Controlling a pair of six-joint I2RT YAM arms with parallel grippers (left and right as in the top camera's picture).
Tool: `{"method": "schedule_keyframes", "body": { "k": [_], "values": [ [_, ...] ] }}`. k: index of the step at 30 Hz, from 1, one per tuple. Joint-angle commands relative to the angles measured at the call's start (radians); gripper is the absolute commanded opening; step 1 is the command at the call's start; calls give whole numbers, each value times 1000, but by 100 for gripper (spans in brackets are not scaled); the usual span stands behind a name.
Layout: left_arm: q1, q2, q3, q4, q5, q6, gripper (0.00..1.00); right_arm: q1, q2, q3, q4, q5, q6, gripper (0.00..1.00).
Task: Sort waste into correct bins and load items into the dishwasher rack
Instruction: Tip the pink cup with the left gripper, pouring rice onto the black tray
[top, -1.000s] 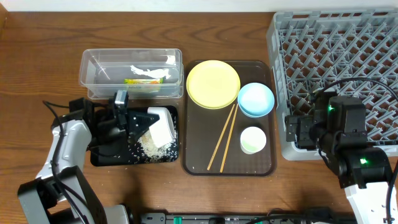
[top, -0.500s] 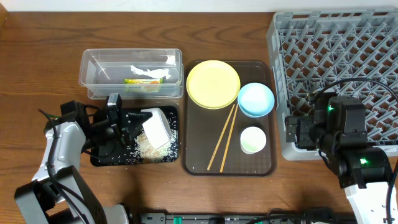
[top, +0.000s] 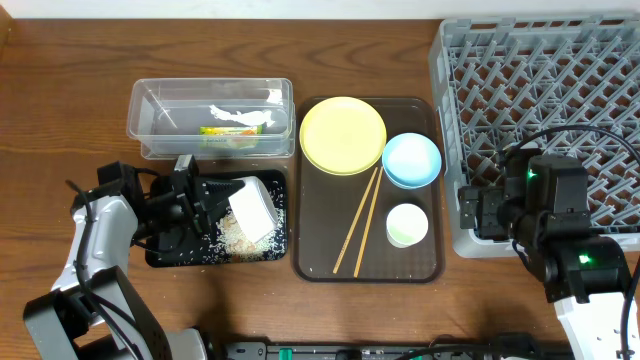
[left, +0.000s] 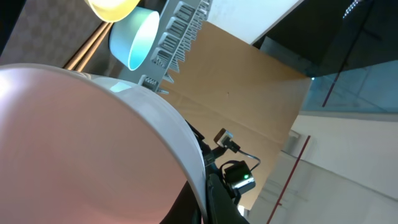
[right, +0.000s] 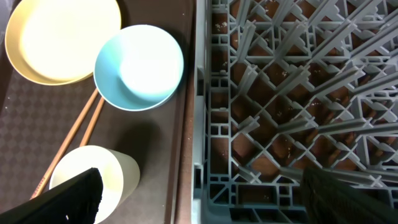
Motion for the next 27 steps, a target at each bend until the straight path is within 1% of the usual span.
{"method": "schedule_keyframes", "body": {
  "k": [1,3,4,5,6,8,9,12,13,15,18,21,25,27],
  "values": [
    [6,-2,-5,2,26,-21,6,7,-2,23,-4,3,-1,99],
    [6,-2,-5,51,26,60,6,7,-2,23,-4,3,-1,99],
    [6,-2,-5,80,26,122,6,7,-2,23,-4,3,-1,99],
    [6,-2,-5,102,24,217,6,7,-2,23,-4,3,-1,99],
    [6,-2,-5,104,24,274,6,7,-2,23,-4,3,-1,99],
    [6,-2,-4,119,15,275,6,7,-2,23,-6,3,-1,99],
    [6,-2,-4,131,14,255,6,7,-2,23,-6,3,-1,99],
    [6,-2,-3,130,27,112,6,7,-2,23,-6,3,-1,99],
    [6,-3,-3,130,27,106,6,7,-2,23,-6,3,-1,99],
    [6,-3,-3,131,21,106,6,7,-2,23,-6,3,-1,99],
    [6,-3,-3,134,-29,111,6,7,-2,23,-6,3,-1,99],
    [5,-7,-2,145,-52,161,6,7,-2,23,-6,3,-1,99],
    [4,-56,8,129,-223,159,6,7,-2,23,-6,3,-1,99],
    [2,-98,15,119,-285,159,6,7,-2,23,-6,3,-1,99]
  ]
}}
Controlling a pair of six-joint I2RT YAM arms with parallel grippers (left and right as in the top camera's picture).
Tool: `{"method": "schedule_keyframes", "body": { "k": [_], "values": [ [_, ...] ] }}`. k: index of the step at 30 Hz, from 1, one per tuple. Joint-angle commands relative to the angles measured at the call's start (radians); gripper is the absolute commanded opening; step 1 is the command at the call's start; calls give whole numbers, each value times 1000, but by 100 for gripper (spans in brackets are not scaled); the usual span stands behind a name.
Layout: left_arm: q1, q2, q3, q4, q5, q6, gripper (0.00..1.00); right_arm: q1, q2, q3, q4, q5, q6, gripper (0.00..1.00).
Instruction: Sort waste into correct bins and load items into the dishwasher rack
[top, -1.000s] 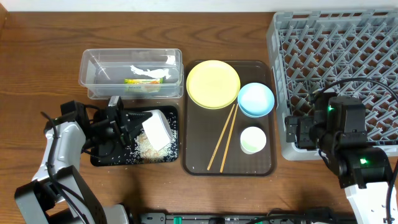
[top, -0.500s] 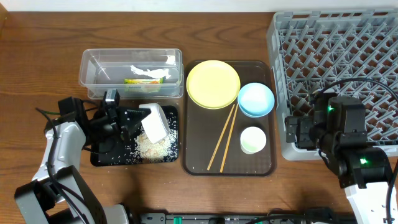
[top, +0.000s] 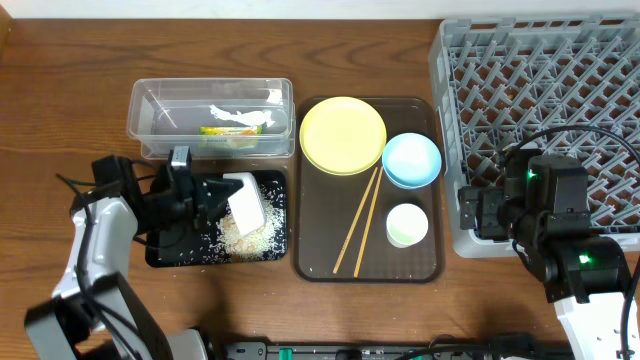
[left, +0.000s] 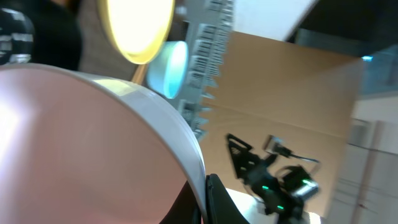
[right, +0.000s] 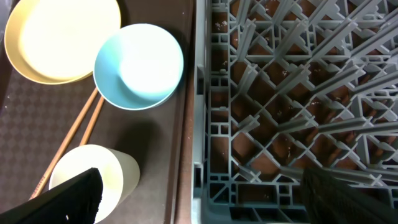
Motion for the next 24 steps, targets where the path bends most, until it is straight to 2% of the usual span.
{"method": "schedule_keyframes", "body": {
  "k": [1,6,12,18,24],
  "values": [
    [2,-96,23,-15,-159,20,6,7,-2,23,-3,3,-1,99],
    [-19,-250,43,-22,-306,8,6,7,-2,23,-2,3,-1,99],
    [-107,-389,43,-22,-509,1,6,7,-2,23,-2,3,-1,99],
    [-223,-424,50,-23,-608,-3,6,7,-2,23,-2,3,-1,99],
    [-359,-424,65,-23,-772,-34,6,7,-2,23,-3,3,-1,99]
  ]
}}
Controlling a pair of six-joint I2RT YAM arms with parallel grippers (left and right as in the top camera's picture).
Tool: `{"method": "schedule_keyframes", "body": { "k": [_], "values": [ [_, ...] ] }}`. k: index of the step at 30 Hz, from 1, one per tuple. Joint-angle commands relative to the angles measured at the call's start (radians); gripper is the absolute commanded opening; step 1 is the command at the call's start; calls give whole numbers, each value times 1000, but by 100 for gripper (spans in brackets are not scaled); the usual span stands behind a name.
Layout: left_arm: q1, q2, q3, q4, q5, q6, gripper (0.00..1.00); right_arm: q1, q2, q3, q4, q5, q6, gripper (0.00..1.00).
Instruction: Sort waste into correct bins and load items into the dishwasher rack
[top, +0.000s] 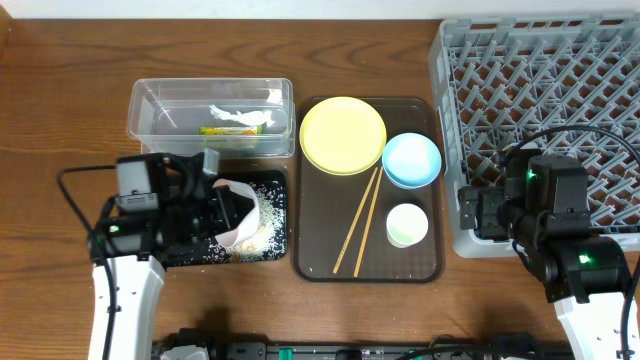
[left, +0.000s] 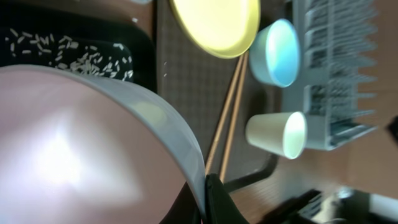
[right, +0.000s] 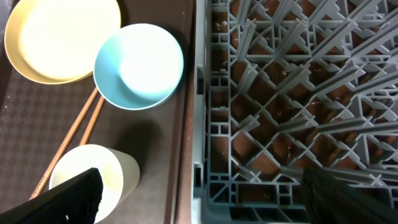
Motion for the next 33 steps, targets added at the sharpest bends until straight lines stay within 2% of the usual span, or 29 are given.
{"method": "schedule_keyframes", "body": {
  "k": [1,8,20,33],
  "values": [
    [-82,-5,52,0,-173,-22,6,7,-2,23,-2,3,-1,99],
    [-208,-5,114,-35,-410,-33,6,7,-2,23,-2,3,-1,99],
    [-362,-11,132,-50,-831,-141,6,7,-2,23,-3,3,-1,99],
    [-377,-159,141,-77,-911,-125,6,7,-2,23,-3,3,0,99]
  ]
}}
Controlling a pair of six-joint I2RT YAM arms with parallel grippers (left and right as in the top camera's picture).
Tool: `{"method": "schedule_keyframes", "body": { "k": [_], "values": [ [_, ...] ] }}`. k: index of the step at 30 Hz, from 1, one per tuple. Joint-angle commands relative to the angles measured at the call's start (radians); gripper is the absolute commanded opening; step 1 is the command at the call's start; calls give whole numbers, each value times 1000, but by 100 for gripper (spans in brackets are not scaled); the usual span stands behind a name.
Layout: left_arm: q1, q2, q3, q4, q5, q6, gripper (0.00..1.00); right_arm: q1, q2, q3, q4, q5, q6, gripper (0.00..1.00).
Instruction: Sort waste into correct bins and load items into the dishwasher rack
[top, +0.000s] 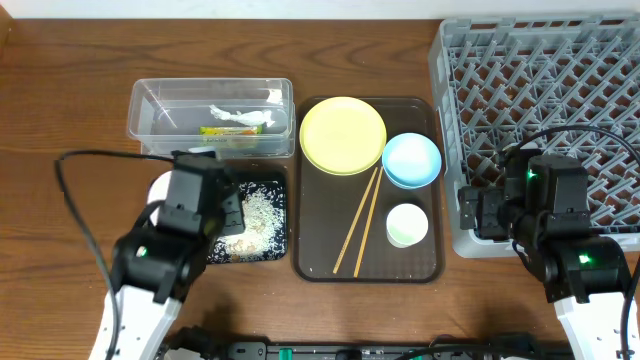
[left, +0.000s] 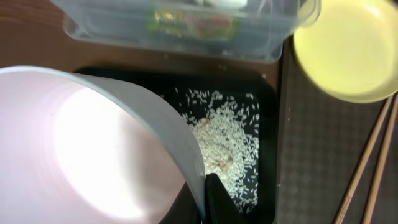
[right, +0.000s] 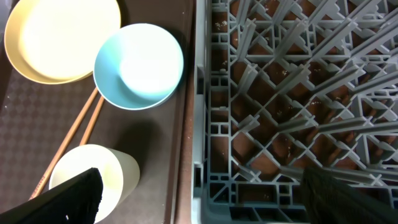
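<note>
My left gripper is shut on the rim of a pale pink bowl, which is held mouth-up and looks empty. It hangs over the left part of the black tray, where a heap of rice lies. From overhead the left arm hides nearly all of the bowl. My right gripper is open and empty at the left edge of the grey dishwasher rack, beside a pale green cup.
A brown tray carries a yellow plate, blue bowl, the cup and chopsticks. A clear bin holding wrappers stands behind the black tray.
The left wrist has turned from facing sideways across the table to looking straight down, bringing the bowl from tipped to mouth-up. The arm now covers the tray's left half. The right arm is unmoved.
The left gripper first held the bowl tipped on its side over the black tray, with rice heaped below it. It was still tipped a moment later. Then the wrist was turning back, and now the bowl is level and empty over the tray.
</note>
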Motion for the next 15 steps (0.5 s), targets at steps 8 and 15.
{"method": "schedule_keyframes", "body": {
  "k": [8,15],
  "values": [
    [-54,-65,35,22,-46,127,7,7,-2,23,-2,3,-1,99],
    [-229,-8,23,159,-72,232,6,7,-2,23,-2,3,-1,99]
  ]
}}
